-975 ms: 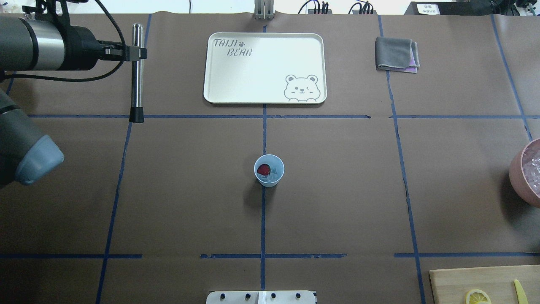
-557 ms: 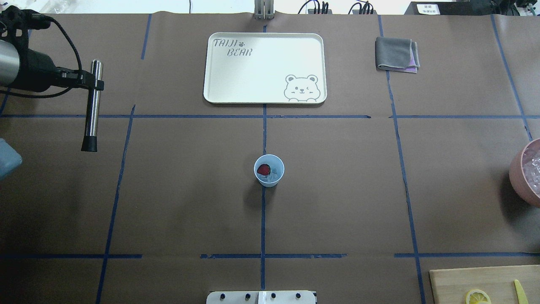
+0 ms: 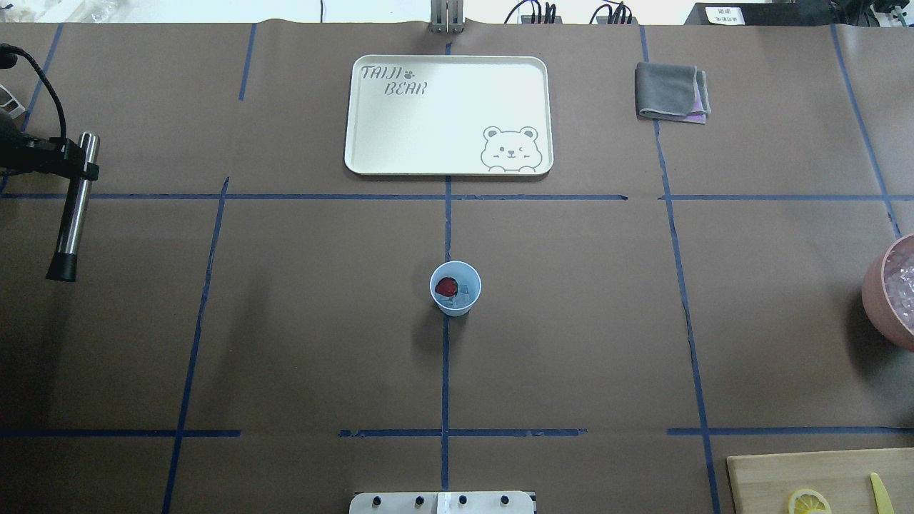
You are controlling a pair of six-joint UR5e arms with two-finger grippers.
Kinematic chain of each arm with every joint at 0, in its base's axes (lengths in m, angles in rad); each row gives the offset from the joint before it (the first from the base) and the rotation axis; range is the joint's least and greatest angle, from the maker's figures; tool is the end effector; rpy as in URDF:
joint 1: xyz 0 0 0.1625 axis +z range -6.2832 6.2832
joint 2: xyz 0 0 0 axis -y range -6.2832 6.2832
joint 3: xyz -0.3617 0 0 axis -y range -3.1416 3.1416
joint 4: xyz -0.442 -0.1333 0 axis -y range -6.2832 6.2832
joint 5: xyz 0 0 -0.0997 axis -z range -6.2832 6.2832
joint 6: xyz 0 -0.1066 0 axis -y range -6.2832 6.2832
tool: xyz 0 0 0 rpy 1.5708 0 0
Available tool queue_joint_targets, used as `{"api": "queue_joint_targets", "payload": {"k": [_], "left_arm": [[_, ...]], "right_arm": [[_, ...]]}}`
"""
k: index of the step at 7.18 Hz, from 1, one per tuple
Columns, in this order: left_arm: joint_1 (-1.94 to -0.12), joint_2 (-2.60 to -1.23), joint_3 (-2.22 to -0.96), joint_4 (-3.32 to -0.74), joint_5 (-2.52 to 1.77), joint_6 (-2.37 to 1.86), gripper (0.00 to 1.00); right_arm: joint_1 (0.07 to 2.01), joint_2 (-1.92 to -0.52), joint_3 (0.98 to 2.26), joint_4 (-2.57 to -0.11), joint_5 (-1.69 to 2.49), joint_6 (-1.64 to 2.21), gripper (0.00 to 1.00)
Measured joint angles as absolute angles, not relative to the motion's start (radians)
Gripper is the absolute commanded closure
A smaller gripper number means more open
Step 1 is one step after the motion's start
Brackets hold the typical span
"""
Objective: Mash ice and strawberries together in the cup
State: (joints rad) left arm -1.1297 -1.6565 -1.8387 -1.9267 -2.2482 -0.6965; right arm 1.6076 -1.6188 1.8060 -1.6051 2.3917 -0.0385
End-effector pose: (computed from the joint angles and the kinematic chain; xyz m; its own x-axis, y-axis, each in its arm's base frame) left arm 0.1855 -0.5487 0.3679 0.6146 0.0983 -0.7827 0.0917 0.9766 0.1947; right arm 0.0746 -0.5241 0.4981 0.6861 -0.1242 0.7168 -0.0100 0.9836 0.1800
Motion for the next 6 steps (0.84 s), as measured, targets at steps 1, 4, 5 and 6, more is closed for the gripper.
{"api": "queue_joint_targets", "payload": {"k": [1,4,5,6], "left_arm": [[-1.136,-1.648,-1.838,-1.818,-2.249,-0.611,1.0],[-1.139,-1.596,-1.803,-1.627,-2.247,-0.514,1.0],[-1.14,-1.59,-1.759,-1.62,-2.245,-0.502,1.0],[-1.147,-1.59,-1.711,-1.624,-2.243,-0.479,1.0]], "right_arm": [[1.608,-1.619,1.809,-1.605,2.391,-0.038,0.01],[1.608,-1.619,1.826,-1.606,2.39,-0.037,0.01],[1.608,-1.618,1.83,-1.606,2.39,-0.037,0.01],[1.608,-1.618,1.832,-1.606,2.39,-0.036,0.01]]}}
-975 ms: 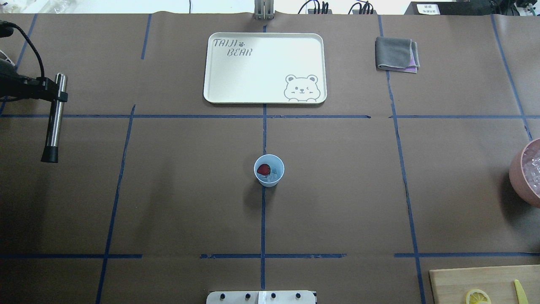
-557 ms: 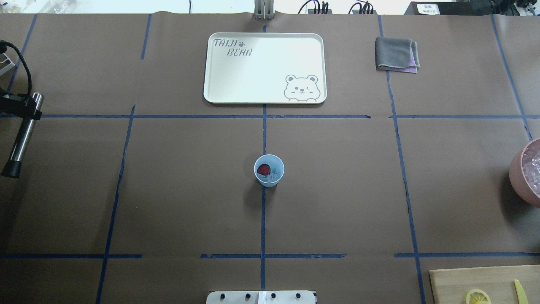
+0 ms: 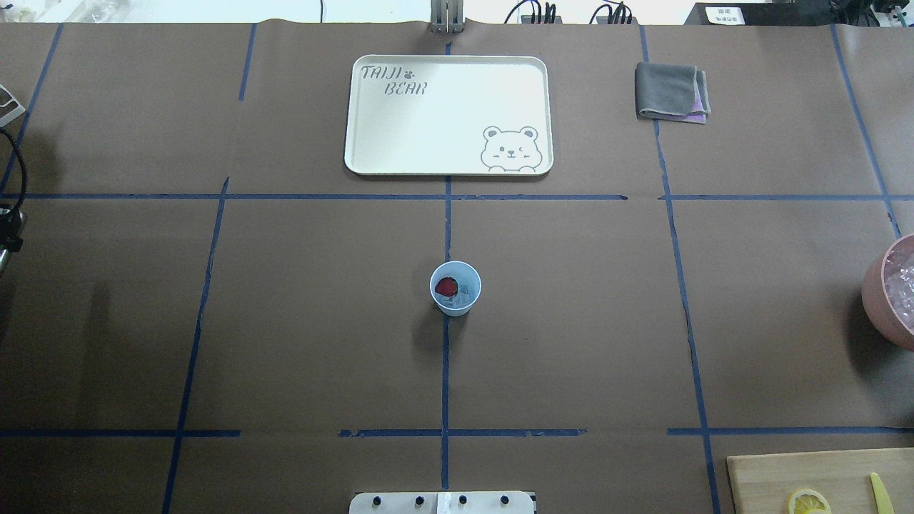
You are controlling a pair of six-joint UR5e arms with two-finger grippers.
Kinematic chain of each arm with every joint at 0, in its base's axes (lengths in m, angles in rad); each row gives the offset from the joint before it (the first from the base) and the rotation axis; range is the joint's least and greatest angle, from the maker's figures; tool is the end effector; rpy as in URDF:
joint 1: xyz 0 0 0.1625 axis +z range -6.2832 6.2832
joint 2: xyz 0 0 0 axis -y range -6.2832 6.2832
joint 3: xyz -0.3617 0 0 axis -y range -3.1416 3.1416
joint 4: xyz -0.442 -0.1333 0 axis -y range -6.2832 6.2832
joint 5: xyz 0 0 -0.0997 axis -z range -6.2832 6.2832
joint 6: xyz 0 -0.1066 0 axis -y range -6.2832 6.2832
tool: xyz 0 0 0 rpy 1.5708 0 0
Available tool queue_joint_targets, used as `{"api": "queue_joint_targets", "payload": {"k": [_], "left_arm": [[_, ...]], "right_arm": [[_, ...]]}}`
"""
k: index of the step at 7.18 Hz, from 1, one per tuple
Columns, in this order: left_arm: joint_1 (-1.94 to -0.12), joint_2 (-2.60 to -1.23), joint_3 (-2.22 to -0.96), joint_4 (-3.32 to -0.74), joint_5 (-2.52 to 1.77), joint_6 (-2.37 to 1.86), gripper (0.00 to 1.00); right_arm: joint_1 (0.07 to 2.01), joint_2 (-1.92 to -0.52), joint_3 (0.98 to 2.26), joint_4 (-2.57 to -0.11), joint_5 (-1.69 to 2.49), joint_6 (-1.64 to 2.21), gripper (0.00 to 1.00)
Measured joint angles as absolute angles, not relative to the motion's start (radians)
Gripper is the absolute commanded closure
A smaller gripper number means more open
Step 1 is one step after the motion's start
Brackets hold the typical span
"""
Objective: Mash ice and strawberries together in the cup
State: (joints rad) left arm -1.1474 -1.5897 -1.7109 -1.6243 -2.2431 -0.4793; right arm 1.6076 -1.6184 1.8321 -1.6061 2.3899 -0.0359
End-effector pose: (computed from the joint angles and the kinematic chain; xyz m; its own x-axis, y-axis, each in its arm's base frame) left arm 0.1684 -0.5365 0.5146 0.7702 -0.0195 -0.6374 -0.0523 0.9942 -0.0936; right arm 0.0747 -0.5234 0.4840 0.6880 -0.1397 0.7121 -0.0115 0.9791 0.2031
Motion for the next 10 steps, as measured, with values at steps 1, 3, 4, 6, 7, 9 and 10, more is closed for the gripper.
{"api": "queue_joint_targets", "payload": {"k": [1,3,4,6,7,9,10], "left_arm": [[-1.161,-1.591,-1.664,-1.641,-2.243,-0.457,1.0],[-1.173,-1.595,-1.57,-1.748,-2.243,-0.438,1.0],[-1.174,-1.608,-1.514,-1.811,-2.242,-0.435,1.0],[-1.176,-1.636,-1.429,-1.896,-2.241,-0.432,1.0],[-1.176,-1.636,-1.413,-1.914,-2.241,-0.431,1.0],[-1.18,-1.633,-1.399,-1.923,-2.24,-0.41,1.0],[-1.185,-1.633,-1.397,-1.924,-2.239,-0.396,1.0]], "right_arm": [[1.608,-1.618,1.832,-1.606,2.39,-0.035,0.01],[1.607,-1.618,1.833,-1.606,2.39,-0.034,0.01],[1.606,-1.618,1.833,-1.606,2.391,-0.034,0.01],[1.604,-1.618,1.833,-1.606,2.391,-0.033,0.01],[1.604,-1.618,1.833,-1.606,2.391,-0.033,0.01],[1.602,-1.618,1.833,-1.606,2.392,-0.033,0.01],[1.602,-1.618,1.833,-1.606,2.393,-0.033,0.01]]}}
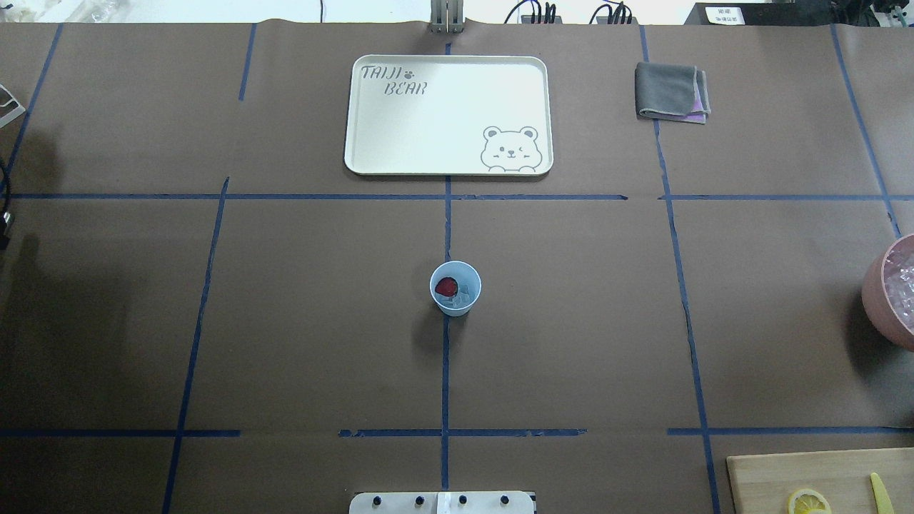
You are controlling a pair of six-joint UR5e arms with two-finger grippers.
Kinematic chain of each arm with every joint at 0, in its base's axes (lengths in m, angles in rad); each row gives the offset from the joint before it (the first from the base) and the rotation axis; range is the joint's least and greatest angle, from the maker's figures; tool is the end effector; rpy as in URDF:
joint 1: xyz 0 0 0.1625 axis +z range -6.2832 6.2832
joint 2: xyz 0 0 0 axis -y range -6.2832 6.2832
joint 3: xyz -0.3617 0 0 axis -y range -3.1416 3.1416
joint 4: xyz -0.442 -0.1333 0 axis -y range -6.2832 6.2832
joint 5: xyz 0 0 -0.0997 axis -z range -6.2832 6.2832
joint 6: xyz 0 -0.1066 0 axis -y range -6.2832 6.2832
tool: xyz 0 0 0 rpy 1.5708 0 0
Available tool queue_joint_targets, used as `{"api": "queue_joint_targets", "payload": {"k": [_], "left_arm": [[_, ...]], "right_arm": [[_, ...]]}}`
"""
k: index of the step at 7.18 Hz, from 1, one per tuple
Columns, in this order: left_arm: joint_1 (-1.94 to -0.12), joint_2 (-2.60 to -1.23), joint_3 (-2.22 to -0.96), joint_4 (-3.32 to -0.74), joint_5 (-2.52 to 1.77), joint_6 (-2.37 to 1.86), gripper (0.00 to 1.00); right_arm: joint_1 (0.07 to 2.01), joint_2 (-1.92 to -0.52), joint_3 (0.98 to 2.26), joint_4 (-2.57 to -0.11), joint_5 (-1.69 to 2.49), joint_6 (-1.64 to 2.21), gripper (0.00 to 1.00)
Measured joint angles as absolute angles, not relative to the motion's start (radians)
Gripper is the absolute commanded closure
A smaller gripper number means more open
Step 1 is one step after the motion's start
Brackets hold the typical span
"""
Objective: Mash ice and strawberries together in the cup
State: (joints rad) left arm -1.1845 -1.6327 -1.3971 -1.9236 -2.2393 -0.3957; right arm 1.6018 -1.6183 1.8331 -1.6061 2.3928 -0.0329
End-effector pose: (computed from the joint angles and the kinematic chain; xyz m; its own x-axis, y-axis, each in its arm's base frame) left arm 0.1556 -0.5611 0.6303 0.7603 0.0525 -0.6474 -0.0789 0.9968 -0.0118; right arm 0.0715 -0.5238 0.4832 0.6851 -0.1419 0.7145 -0.0080 0.9793 0.2021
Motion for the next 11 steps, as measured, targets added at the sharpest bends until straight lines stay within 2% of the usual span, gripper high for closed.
{"api": "queue_joint_targets", "payload": {"k": [2,6,7,8,9,11], "left_arm": [[-1.188,-1.631,-1.395,-1.924,-2.238,-0.387,1.0],[-1.187,-1.628,-1.383,-1.923,-2.217,-0.39,0.89],[-1.187,-1.628,-1.38,-1.923,-2.217,-0.393,0.72],[-1.187,-1.629,-1.38,-1.923,-2.217,-0.395,0.17],[-1.187,-1.629,-1.38,-1.923,-2.217,-0.394,0.0],[-1.188,-1.628,-1.382,-1.925,-2.217,-0.392,0.0]], "right_arm": [[1.602,-1.618,1.834,-1.606,2.393,-0.034,0.01],[1.601,-1.616,1.833,-1.606,2.393,-0.035,0.01],[1.601,-1.614,1.833,-1.606,2.393,-0.035,0.01],[1.601,-1.61,1.832,-1.607,2.393,-0.035,0.01],[1.602,-1.609,1.832,-1.606,2.393,-0.036,0.01],[1.603,-1.608,1.833,-1.606,2.394,-0.036,0.01]]}}
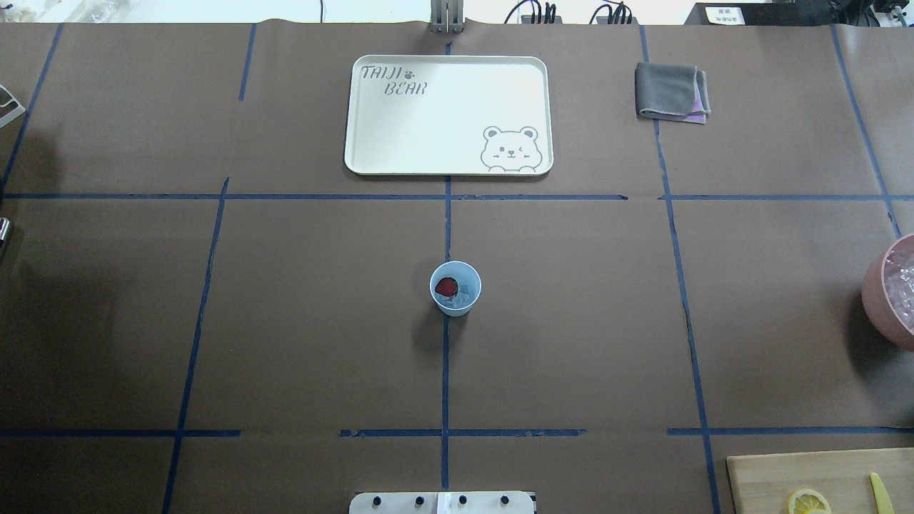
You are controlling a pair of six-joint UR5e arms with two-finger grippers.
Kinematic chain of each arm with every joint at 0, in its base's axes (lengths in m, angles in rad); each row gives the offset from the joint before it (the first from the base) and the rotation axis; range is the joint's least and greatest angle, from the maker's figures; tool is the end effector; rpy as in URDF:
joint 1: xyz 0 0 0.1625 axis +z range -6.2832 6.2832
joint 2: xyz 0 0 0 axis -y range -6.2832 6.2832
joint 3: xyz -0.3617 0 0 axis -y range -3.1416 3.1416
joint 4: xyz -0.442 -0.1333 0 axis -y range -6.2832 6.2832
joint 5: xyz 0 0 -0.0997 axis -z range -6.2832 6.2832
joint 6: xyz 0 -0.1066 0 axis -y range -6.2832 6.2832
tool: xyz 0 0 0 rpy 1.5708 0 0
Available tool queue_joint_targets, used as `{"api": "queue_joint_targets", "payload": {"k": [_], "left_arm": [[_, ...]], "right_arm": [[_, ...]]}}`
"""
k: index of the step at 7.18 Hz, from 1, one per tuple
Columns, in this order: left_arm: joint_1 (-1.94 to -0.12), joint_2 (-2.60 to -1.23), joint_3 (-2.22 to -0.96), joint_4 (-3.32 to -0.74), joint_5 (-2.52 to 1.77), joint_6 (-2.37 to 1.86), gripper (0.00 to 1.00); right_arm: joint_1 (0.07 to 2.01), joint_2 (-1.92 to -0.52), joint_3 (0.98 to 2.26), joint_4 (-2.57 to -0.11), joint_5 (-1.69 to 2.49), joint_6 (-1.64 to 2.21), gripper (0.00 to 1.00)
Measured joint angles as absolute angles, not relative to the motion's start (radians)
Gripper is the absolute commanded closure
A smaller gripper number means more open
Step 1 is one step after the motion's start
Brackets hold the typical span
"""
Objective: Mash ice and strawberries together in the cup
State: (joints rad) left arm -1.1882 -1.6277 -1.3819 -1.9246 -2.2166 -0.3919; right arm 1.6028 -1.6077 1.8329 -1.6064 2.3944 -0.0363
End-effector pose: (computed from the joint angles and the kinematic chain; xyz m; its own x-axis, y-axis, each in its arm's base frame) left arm 0.1504 -0.5590 0.6429 0.7781 0.0434 -0.6266 -0.0725 0.9972 -0.0209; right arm 0.0720 -0.5270 0.4776 0.6843 -0.1520 0.7131 -0.0066 0.9767 0.2145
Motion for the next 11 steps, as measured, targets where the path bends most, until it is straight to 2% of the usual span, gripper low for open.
{"api": "queue_joint_targets", "payload": {"k": [3,8,11], "left_arm": [[-1.199,-1.631,-1.39,-1.933,-2.216,-0.377,0.0],[-1.402,-1.638,-1.43,-1.908,-2.349,-0.182,0.0],[-1.45,-1.66,-1.506,-1.71,-2.384,-0.087,0.0]], "right_arm": [[1.603,-1.605,1.833,-1.607,2.395,-0.036,0.01],[1.603,-1.605,1.83,-1.608,2.395,-0.035,0.01],[1.603,-1.605,1.827,-1.608,2.394,-0.036,0.01]]}}
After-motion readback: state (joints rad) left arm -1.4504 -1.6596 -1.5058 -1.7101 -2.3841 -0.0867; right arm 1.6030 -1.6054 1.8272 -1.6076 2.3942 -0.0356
